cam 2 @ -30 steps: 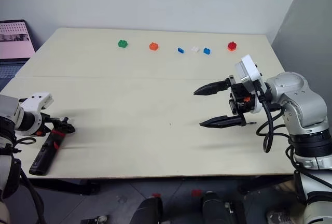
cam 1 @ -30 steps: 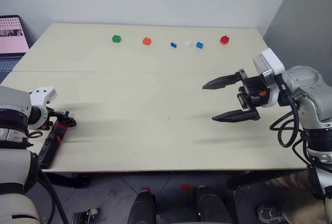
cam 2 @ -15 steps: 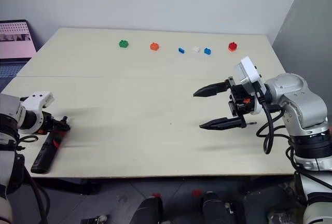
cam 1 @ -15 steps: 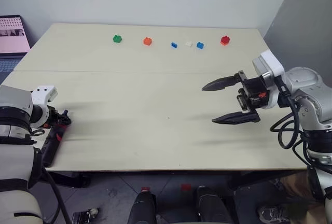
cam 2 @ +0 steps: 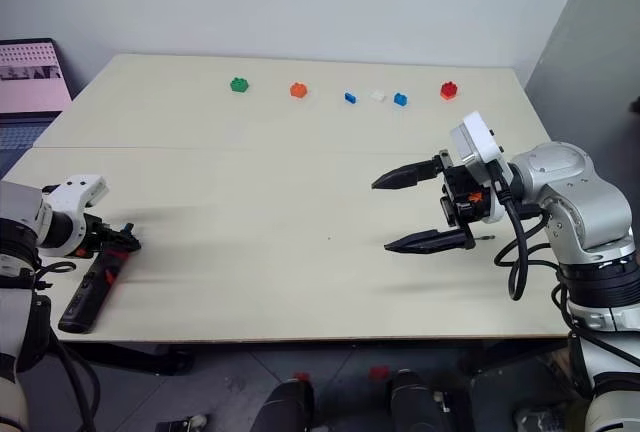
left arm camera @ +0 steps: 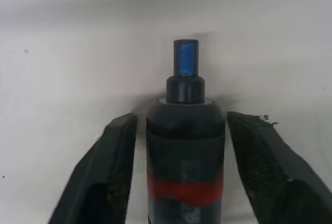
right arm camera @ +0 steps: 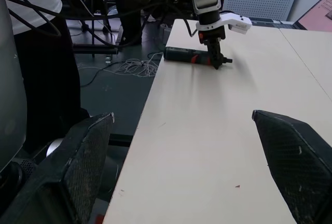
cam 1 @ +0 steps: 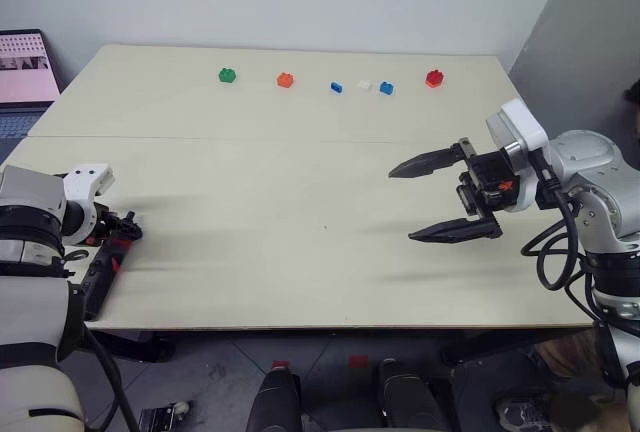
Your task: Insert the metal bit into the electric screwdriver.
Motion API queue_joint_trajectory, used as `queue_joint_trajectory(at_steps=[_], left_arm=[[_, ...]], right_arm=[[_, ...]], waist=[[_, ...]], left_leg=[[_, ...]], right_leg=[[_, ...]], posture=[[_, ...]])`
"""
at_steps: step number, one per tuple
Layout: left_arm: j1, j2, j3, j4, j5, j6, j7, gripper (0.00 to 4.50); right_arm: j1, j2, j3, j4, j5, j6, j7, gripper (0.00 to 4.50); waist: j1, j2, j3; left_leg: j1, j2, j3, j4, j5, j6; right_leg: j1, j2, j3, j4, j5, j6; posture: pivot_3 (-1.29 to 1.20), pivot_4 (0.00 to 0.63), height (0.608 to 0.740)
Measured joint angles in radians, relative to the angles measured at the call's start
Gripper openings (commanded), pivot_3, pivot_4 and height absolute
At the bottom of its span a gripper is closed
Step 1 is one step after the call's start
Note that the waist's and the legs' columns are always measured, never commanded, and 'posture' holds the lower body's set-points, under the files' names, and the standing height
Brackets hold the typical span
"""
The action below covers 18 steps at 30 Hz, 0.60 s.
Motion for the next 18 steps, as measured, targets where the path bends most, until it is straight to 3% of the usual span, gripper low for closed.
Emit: queue_joint_trajectory(at_steps=[14,18], left_arm=[[-0.045,-0.020,0.053,0.075,0.002,0.009,0.057,3.40],[-0.050,-0.027,0.054,0.088,0.012,-0.008,0.066,2.59]], right_arm=[[0.000,-0.001,0.008,0.000,0.000,0.001,0.001,4.50],[0.000,-0.002,0.008,0.000,-0.001,0.001,0.001,4.50]], waist=[[-0.001,0.000,0.000],[0.000,0.000,0.000]], left_leg=[[0.000,0.000,0.000,0.000,0.000,0.000],[0.000,0.000,0.000,0.000,0.000,0.000]], right_leg=[[0.000,0.000,0.000,0.000,0.000,0.000],[0.000,0.000,0.000,0.000,0.000,0.000]], posture=[[0.00,0.150,0.740],[0.00,0.150,0.740]])
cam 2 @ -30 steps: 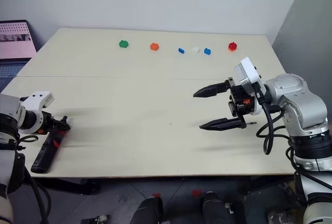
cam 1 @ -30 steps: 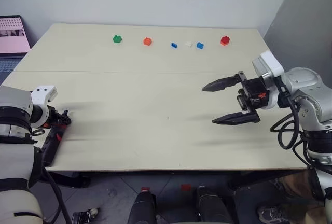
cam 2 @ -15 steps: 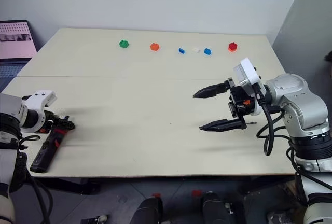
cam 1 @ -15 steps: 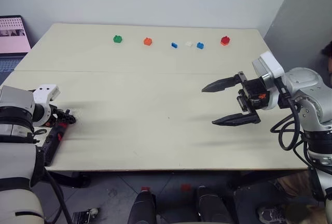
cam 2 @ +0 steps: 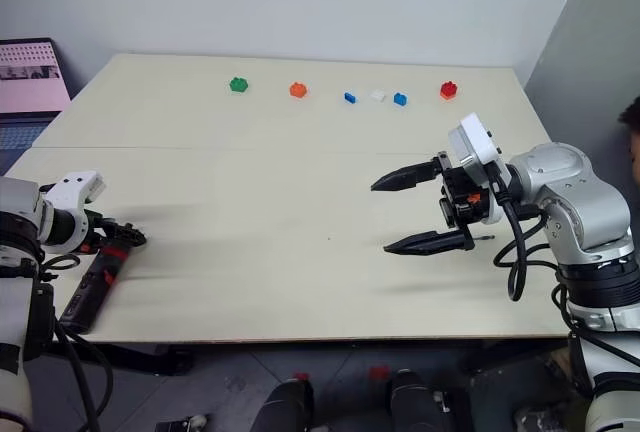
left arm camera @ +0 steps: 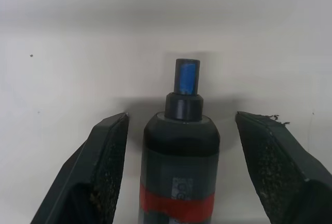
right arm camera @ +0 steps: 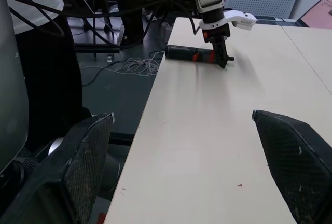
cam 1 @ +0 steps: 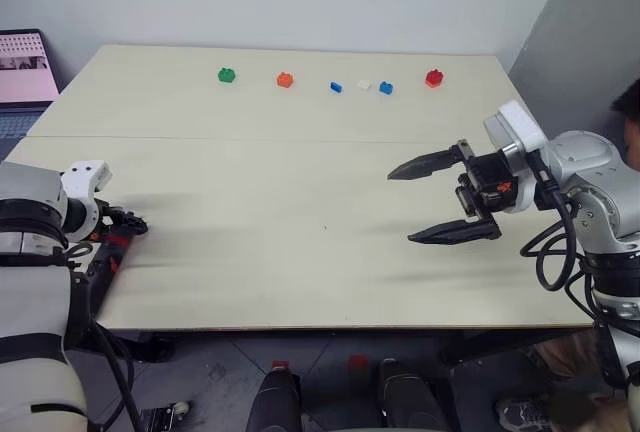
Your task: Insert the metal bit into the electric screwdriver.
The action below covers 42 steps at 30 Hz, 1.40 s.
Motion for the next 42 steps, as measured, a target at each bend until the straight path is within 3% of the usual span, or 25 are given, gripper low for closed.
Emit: queue_joint_trajectory(at_steps=[3,5,26,34,35,37,40,42], left_arm=[[-0.001,-0.001,0.000,0.001,0.006,-0.002,-0.006,1.84],[-0.002,-0.002,0.000,0.001,0.010,-0.002,-0.013,1.63],[0.000,-0.012,-0.008,-0.067,0.035,-0.017,-0.107,1.63],[0.133,-0.076,0.076,-0.723,-0.153,0.141,-0.173,1.63],[0.152,-0.129,0.109,-0.854,-0.204,0.195,-0.155,1.63],[0.170,-0.184,0.141,-0.944,-0.232,0.205,-0.121,1.63],[0.235,-0.385,0.176,-1.170,-0.286,0.147,-0.001,1.63],[0.266,-0.457,0.160,-1.220,-0.290,0.073,0.042,1.63]], right_arm=[[0.000,-0.001,0.000,0.000,0.000,0.000,0.000,4.50],[0.000,-0.001,0.000,0.000,0.000,0.000,0.000,4.50],[0.005,0.004,-0.007,-0.021,0.015,0.000,-0.008,4.50],[0.078,-0.043,-0.069,-0.089,0.035,0.028,-0.067,4.50],[0.093,-0.055,-0.091,-0.104,0.044,0.039,-0.086,4.50],[0.111,-0.068,-0.107,-0.120,0.048,0.045,-0.104,4.50],[0.171,-0.093,-0.167,-0.161,0.054,0.067,-0.164,4.50],[0.187,-0.096,-0.182,-0.184,0.055,0.079,-0.197,4.50]], waist=[[0.000,0.000,0.000],[0.000,0.000,0.000],[0.006,-0.001,0.001],[0.016,-0.003,0.002],[0.016,-0.003,0.002],[0.018,-0.003,0.002],[0.025,-0.003,0.002],[0.023,-0.003,0.002]], left_leg=[[0.000,0.000,0.000,0.000,0.000,0.000],[0.000,0.000,0.000,0.000,0.000,0.000],[-0.001,0.000,-0.001,0.000,0.000,0.000],[-0.006,0.000,-0.002,0.001,0.000,-0.001],[-0.006,0.000,-0.002,0.001,0.000,-0.001],[-0.006,0.000,-0.002,0.001,0.000,0.000],[-0.006,0.000,-0.002,0.002,0.000,-0.001],[-0.005,0.000,-0.001,0.002,0.000,0.000]], right_leg=[[0.000,0.000,0.000,0.000,0.000,0.000],[0.000,0.000,0.000,0.000,0.000,0.000],[0.000,0.000,-0.001,0.000,0.000,0.000],[-0.001,-0.001,-0.002,-0.003,0.002,-0.004],[-0.001,-0.001,-0.002,-0.003,0.002,-0.004],[-0.001,-0.001,-0.002,-0.004,0.002,-0.004],[-0.001,-0.001,-0.002,-0.003,0.003,-0.003],[0.000,-0.001,-0.001,-0.003,0.003,-0.003]], posture=[[0.00,0.150,0.740],[0.00,0.150,0.740],[0.00,0.150,0.740],[0.00,0.150,0.740],[0.00,0.150,0.740],[0.00,0.150,0.740],[0.00,0.150,0.740],[0.00,0.150,0.740]])
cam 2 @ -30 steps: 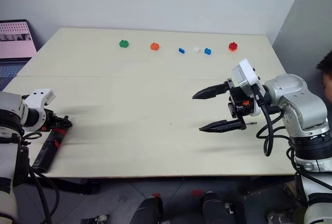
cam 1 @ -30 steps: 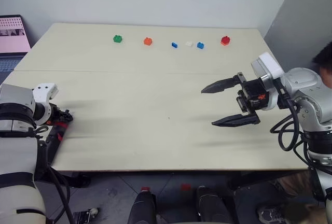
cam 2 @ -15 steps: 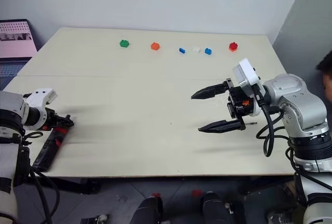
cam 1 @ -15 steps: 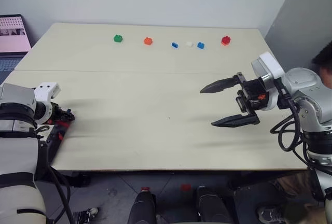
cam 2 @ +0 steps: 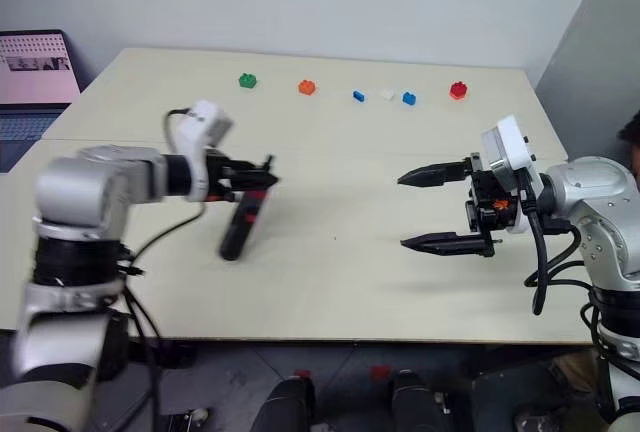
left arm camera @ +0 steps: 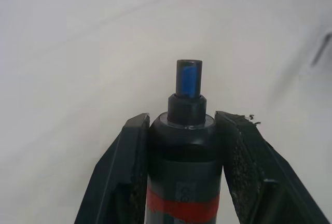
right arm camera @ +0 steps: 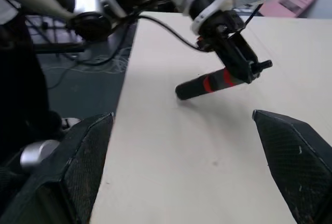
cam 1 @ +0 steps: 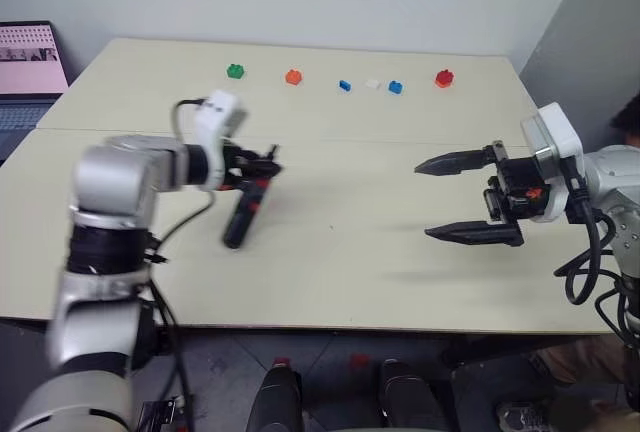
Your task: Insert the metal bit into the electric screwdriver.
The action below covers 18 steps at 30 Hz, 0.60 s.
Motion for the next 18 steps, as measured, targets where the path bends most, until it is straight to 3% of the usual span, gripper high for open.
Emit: queue_joint_trajectory(at_steps=[2,10,18], left_arm=[[0.037,-0.094,-0.010,-0.021,-0.005,-0.109,0.057,1.63],[0.096,-0.308,-0.001,0.114,0.024,-0.544,0.227,1.63],[0.197,-0.350,-0.004,0.182,0.038,-0.793,0.281,1.63]], right_arm=[[0.029,-0.003,-0.030,-0.033,0.004,0.012,-0.047,4.50],[0.089,0.004,-0.050,-0.109,-0.005,0.025,-0.198,4.50],[0.092,0.009,-0.040,-0.126,-0.011,0.027,-0.267,4.50]], waist=[[-0.004,0.000,0.000],[-0.001,0.000,0.000],[-0.001,0.000,0.000]], left_leg=[[0.003,0.000,0.000,0.000,0.000,0.000],[0.007,-0.001,0.001,0.002,0.000,0.001],[0.007,-0.001,0.002,0.001,0.000,0.001]], right_leg=[[0.001,0.000,0.001,0.001,0.000,0.000],[0.007,0.001,0.004,-0.002,-0.001,0.002],[0.006,0.001,0.004,-0.002,0.000,0.004]], posture=[[0.00,0.150,0.740],[0.00,0.150,0.740],[0.00,0.150,0.740]])
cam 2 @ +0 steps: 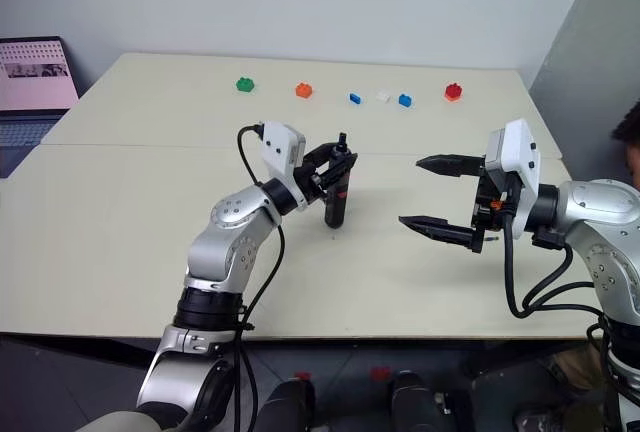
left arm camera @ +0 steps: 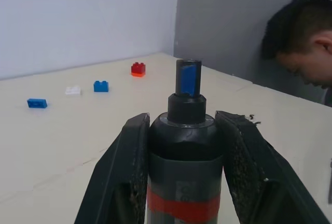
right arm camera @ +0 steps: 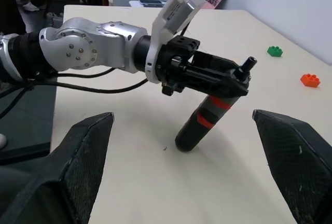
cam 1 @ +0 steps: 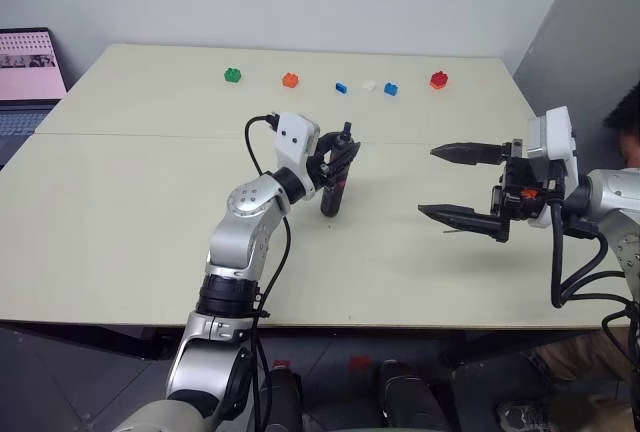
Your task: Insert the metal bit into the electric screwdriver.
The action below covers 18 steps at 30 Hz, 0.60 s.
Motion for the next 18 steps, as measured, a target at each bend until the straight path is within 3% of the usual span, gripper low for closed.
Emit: queue_joint_trajectory(at_steps=[9,18], left_arm=[[0.118,0.080,-0.027,-0.137,-0.016,-0.030,-0.020,1.63],[0.140,0.132,-0.027,-0.165,-0.042,-0.023,-0.028,1.63]], right_arm=[[-0.007,-0.020,0.025,0.011,-0.011,-0.005,0.017,4.50],[-0.036,-0.066,0.094,0.095,-0.098,-0.066,0.097,4.50]], waist=[[-0.001,0.001,-0.001],[-0.011,0.001,-0.001]], left_leg=[[0.002,0.000,0.000,0.000,0.000,0.001],[0.003,0.000,0.000,0.000,0.001,0.002]], right_leg=[[0.001,0.000,0.000,0.001,-0.002,-0.006],[0.001,0.000,0.000,0.001,-0.001,-0.007]], posture=[[0.00,0.150,0.740],[0.00,0.150,0.740]])
